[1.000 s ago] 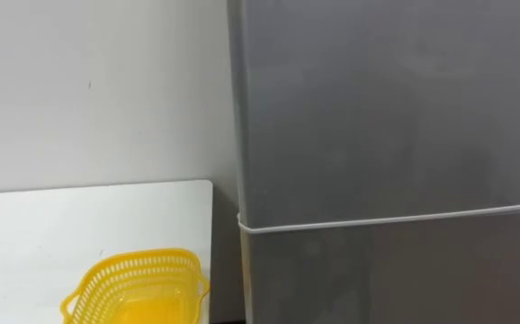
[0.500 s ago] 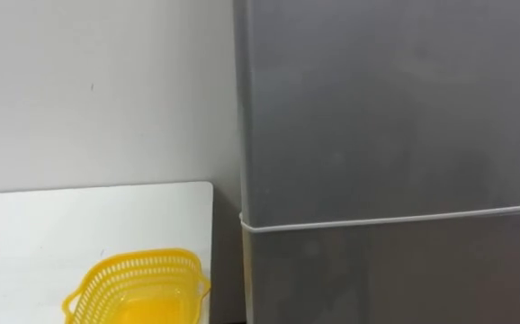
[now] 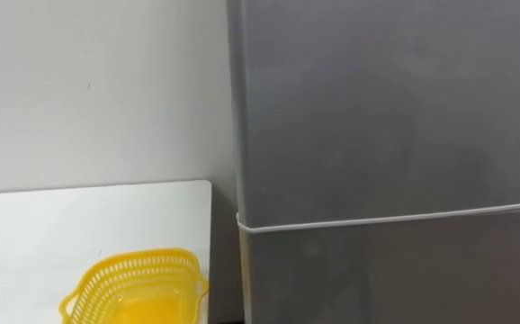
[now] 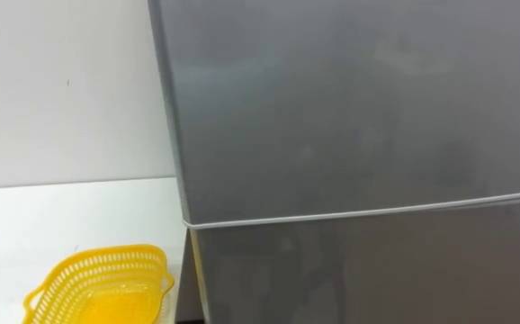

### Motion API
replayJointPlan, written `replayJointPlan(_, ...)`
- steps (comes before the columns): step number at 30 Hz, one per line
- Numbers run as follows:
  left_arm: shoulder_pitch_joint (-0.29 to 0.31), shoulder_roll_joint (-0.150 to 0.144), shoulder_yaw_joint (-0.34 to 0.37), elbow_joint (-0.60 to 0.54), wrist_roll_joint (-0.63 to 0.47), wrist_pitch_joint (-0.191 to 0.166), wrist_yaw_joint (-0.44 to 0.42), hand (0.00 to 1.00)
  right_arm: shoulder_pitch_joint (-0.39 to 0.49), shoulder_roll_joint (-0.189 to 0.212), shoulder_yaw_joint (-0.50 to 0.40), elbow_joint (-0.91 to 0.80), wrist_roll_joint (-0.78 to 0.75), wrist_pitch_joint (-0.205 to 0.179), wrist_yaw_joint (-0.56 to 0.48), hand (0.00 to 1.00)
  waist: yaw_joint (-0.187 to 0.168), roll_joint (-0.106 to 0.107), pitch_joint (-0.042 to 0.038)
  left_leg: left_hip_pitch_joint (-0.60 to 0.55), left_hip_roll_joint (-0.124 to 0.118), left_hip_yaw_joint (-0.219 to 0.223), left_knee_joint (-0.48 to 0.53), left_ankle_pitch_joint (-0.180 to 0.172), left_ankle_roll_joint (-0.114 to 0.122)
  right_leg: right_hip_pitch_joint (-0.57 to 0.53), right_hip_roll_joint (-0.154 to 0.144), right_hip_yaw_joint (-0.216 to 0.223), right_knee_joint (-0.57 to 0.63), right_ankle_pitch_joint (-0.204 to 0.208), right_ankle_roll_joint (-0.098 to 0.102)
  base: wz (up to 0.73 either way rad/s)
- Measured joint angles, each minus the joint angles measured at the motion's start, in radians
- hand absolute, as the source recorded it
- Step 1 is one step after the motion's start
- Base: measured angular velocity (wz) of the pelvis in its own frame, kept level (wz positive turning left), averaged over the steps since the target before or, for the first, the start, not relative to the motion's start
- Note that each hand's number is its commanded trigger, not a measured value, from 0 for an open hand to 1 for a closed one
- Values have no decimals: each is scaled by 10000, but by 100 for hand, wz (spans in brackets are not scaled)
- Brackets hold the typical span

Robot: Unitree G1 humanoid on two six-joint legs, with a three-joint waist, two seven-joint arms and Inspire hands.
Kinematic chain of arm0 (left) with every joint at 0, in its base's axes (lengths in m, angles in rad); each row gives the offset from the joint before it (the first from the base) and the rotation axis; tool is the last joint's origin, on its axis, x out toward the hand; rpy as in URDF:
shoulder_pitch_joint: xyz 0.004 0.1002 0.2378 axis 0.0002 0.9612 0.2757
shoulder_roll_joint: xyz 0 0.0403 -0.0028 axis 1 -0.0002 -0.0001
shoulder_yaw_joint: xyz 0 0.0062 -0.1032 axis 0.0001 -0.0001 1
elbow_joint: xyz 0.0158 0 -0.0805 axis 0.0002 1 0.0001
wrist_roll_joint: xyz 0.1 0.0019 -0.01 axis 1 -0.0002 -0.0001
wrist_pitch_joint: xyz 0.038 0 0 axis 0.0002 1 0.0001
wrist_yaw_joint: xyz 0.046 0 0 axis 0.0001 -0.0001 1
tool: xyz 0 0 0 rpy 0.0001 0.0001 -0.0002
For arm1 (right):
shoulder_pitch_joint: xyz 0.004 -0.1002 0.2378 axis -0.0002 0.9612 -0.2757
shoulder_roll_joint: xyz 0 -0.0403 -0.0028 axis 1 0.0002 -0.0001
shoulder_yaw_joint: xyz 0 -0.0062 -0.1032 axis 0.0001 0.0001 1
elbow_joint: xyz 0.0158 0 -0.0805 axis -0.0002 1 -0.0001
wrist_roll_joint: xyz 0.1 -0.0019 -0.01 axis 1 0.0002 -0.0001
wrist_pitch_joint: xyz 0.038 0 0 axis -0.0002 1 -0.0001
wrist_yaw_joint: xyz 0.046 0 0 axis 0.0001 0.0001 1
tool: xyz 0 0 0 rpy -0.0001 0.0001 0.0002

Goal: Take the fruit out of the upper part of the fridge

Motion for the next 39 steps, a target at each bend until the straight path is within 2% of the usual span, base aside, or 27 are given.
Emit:
replayJointPlan(5, 39, 90, 664, -27, -2111, -107, 1119, 0, -104, -8, -61, 233, 281, 3, 15, 0, 62, -10, 18, -4, -21, -164, 24, -3, 7, -14, -21, -137, 44, 2, 4, 7)
replayJointPlan(7, 3, 67, 1348, -530, -3572, -439, 1681, 0, -103, -20, -52, 235, 333, 53, 41, 0, 96, -28, 32, 39, -13, -181, -52, -3, 6, -7, -18, -126, 121, -3, 9, 0)
replayJointPlan(8, -38, 68, 1460, -668, -3983, -545, 1806, 0, -112, -20, -51, 232, 333, 89, 52, 0, 105, -29, 31, 61, -14, -180, -68, -2, 6, 7, -16, -116, 121, -3, 9, -4)
replayJointPlan(10, -299, 73, 1814, -1130, -5498, -953, 2272, 0, -91, -41, -55, 233, 379, 121, 135, 0, 127, -23, 33, 131, -27, -173, -111, 3, 6, 110, -17, -107, 125, -3, 9, -2)
replayJointPlan(13, -585, 65, 2065, -1638, -7046, -1325, 2650, 0, -40, -39, -70, 222, 408, 143, 137, 0, 144, -18, 32, 208, -35, -160, -128, 2, 7, 148, 40, -107, 127, -3, 10, -4)
replayJointPlan(16, -705, 47, 2147, -2091, -8004, -1531, 2910, 0, 31, -41, -95, 78, 376, 213, 150, 0, 146, 2, 14, 202, -30, -153, -131, 1, 7, 121, 48, -86, 136, -3, 10, -2)
replayJointPlan(18, -742, 14, 2236, -2257, -8154, -1648, 3010, 0, 108, -41, -132, -55, 365, 211, 235, 0, 186, -3, 1, 175, -26, -153, -128, 1, 7, 96, 46, -91, 136, -2, 9, 0)
replayJointPlan(21, -741, -52, 2254, -2944, -8281, -1803, 3498, 0, 180, -56, -234, -97, 358, 203, 268, 0, 342, 3, -91, 61, -12, -112, -120, 7, 5, -54, 50, -69, 185, 5, 3, 0)
replayJointPlan(26, -785, -35, 2570, -4241, -8441, -2251, 4310, 0, 191, -74, -307, -118, -168, 68, 347, 0, 424, 31, -93, 109, -19, -141, -103, 9, 6, -38, 45, -105, 201, 6, 4, 0)
replayJointPlan(28, -867, -19, 2984, -5260, -8467, -2345, 4751, 0, 223, -97, -412, -116, -416, -28, 357, 0, 434, 54, -93, 120, -12, -174, -41, 9, 7, -83, -12, -123, 288, 6, 4, 0)
replayJointPlan(31, -894, 85, 3004, -6627, -8448, -2789, 5309, 0, 224, -143, -487, -161, -492, -19, 368, 0, 492, 92, -97, 64, -22, -184, -83, 14, 15, -205, 6, -99, 334, 6, 5, -6)
replayJointPlan(32, -889, 90, 3023, -6886, -8417, -2827, 5395, 0, 248, -148, -513, -215, -537, -16, 378, 0, 543, 102, -93, 59, -27, -183, -142, 15, 17, -219, 13, -98, 336, 5, 5, -11)
replayJointPlan(36, -777, 94, 3264, -9125, -7958, -2862, 6072, 0, 408, -139, -934, -487, -833, -8, 583, 0, 596, 124, -104, 49, -25, -190, -130, 15, 19, -239, 36, -139, 345, 7, 5, -3)
replayJointPlan(39, -782, 175, 3421, -10459, -7005, -3198, 6500, 0, 524, -149, -1089, -461, -1185, -27, 570, 0, 581, 170, -110, 56, -36, -243, -119, 15, 19, -233, 43, -142, 340, 7, 5, 0)
